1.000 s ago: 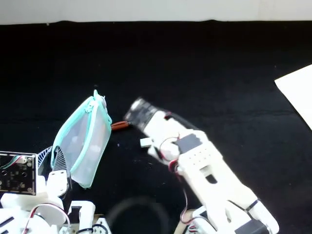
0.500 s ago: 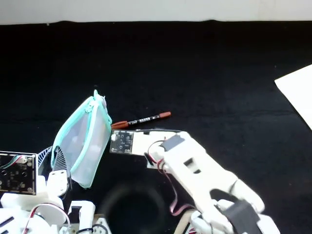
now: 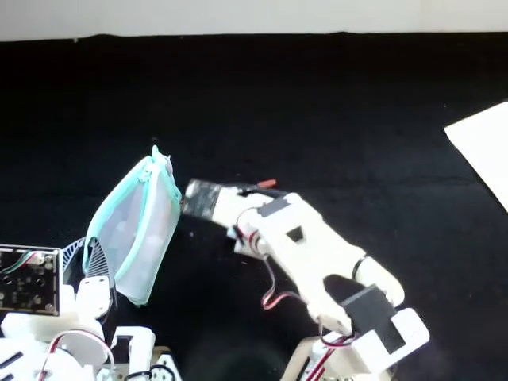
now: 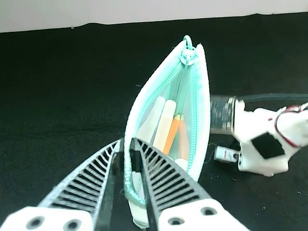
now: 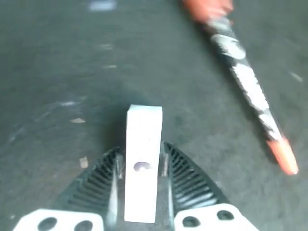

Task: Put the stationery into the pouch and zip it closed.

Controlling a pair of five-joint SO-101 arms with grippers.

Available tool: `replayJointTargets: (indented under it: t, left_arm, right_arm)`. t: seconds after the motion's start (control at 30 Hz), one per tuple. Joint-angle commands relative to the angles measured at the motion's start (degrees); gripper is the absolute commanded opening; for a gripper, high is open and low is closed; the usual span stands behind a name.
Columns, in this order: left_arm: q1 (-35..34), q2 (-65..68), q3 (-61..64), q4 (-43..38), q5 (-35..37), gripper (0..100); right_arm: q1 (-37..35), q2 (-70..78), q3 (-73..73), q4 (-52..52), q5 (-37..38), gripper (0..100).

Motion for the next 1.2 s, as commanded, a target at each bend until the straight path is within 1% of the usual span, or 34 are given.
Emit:
replayJointTargets:
  t: [0.0, 0.13, 0.23, 0.33, 0.43, 0.5, 0.57, 0.7, 0.83, 0.9, 1.03, 1.17]
  left_arm:
    - [-0.7, 0.6, 7.6, 3.0, -0.3, 1]
    - [-0.7, 0.6, 7.6, 3.0, -0.3, 1]
    - [-0.7, 0.6, 7.6, 3.0, -0.3, 1]
    - [-0.7, 0.6, 7.6, 3.0, -0.3, 1]
    - [-0.7, 0.8, 7.6, 3.0, -0.3, 1]
    - [-0.7, 1.0, 7.6, 3.0, -0.3, 1]
    - [-0.7, 1.0, 7.6, 3.1, -0.3, 1]
    - [-0.7, 1.0, 7.6, 3.3, -0.3, 1]
    - [-0.7, 1.1, 7.6, 3.3, -0.3, 1]
    - [-0.9, 1.1, 7.6, 3.3, -0.3, 1]
    - [-1.1, 1.1, 7.6, 3.4, -0.3, 1]
    - [-1.1, 1.1, 7.6, 3.4, -0.3, 1]
  right_arm:
    - [6.2, -7.0, -5.2, -1.4, -7.3, 0.6]
    - [8.7, -16.5, -6.3, -1.4, -16.3, 0.6]
    - [8.4, -24.1, -8.0, -1.4, -26.0, 0.6]
    - [7.1, -27.7, -14.1, -0.9, -36.1, 0.6]
    - [3.6, -29.3, -21.8, 3.6, -46.2, 0.6]
    - [-0.4, -31.3, -25.5, 7.5, -50.8, 0.6]
    - [-4.4, -34.2, -28.0, 9.6, -53.1, 0.6]
    - [-11.1, -38.8, -29.7, 12.4, -53.9, 0.6]
    - [-17.8, -40.3, -29.3, 12.2, -55.0, 0.6]
    - [-20.0, -40.3, -29.3, 10.1, -56.1, 0.6]
    - [-21.8, -39.6, -29.3, 4.0, -58.6, 0.6]
    - [-24.4, -37.1, -29.7, 1.0, -58.7, 0.6]
